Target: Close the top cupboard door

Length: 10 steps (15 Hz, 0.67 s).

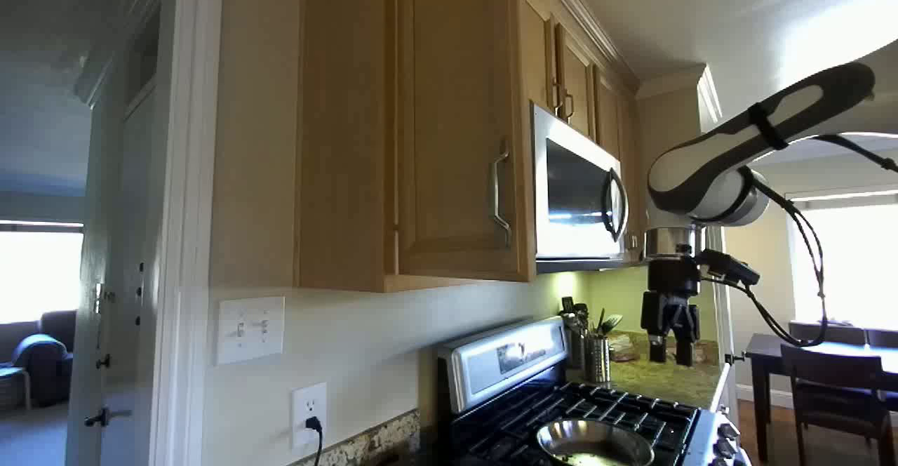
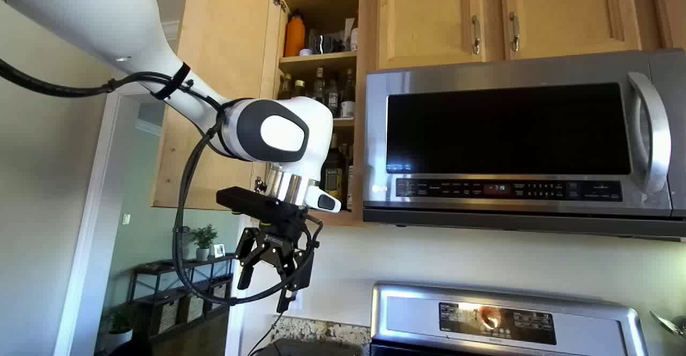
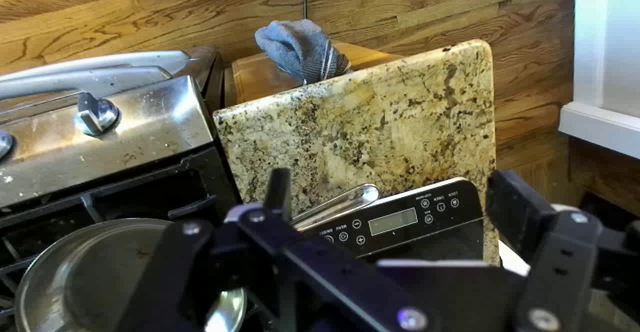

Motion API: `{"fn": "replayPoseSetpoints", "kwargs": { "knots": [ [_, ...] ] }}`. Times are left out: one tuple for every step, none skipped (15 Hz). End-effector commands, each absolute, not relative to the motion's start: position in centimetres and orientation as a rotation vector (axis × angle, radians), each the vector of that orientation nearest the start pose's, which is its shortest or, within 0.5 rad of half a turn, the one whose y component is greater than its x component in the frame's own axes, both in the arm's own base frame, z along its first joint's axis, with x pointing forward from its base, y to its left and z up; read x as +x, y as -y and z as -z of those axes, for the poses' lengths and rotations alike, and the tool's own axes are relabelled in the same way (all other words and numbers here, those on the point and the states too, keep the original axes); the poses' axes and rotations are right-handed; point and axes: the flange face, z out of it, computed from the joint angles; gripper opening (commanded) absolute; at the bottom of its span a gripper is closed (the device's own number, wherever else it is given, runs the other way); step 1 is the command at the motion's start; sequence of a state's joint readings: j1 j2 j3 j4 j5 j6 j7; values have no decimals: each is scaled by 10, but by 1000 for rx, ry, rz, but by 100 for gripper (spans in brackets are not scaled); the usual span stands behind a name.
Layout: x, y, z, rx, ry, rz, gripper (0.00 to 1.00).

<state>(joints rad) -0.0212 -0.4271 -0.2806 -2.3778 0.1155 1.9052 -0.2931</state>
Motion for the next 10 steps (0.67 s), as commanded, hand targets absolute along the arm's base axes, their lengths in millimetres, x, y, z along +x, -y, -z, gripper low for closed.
{"fn": "replayPoseSetpoints", "kwargs": {
  "knots": [
    [399, 122, -473, -2910, -33, 3, 100],
    [399, 122, -473, -2910, -33, 3, 100],
    [399, 122, -473, -2910, -33, 3, 100],
    [399, 122, -473, -2910, -33, 3, 100],
    [399, 122, -473, -2910, -33, 2, 100],
    [398, 118, -472, -2919, -23, 7, 100],
    [398, 114, -473, -2930, -2, 14, 100],
    [397, 106, -474, -2946, 22, 32, 100],
    [396, 97, -477, -2965, 48, 69, 100],
    [395, 86, -483, -2980, 97, 108, 100]
  ]
}}
